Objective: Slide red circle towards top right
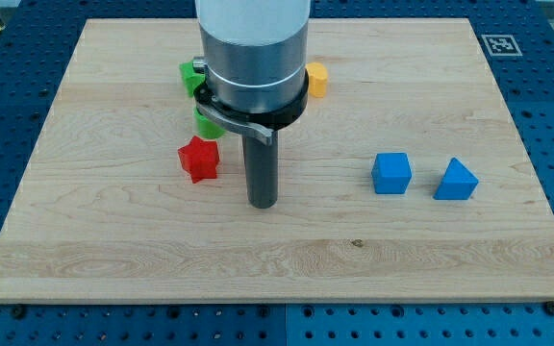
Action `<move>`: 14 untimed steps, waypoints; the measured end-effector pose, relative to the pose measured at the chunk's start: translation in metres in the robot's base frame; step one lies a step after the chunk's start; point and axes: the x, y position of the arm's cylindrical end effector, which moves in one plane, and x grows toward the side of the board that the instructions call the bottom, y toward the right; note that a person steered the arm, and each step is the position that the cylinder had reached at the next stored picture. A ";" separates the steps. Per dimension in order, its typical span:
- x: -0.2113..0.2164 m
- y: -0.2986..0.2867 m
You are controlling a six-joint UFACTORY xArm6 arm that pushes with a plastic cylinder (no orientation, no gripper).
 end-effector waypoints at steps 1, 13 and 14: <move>-0.018 -0.005; -0.099 0.040; -0.099 0.054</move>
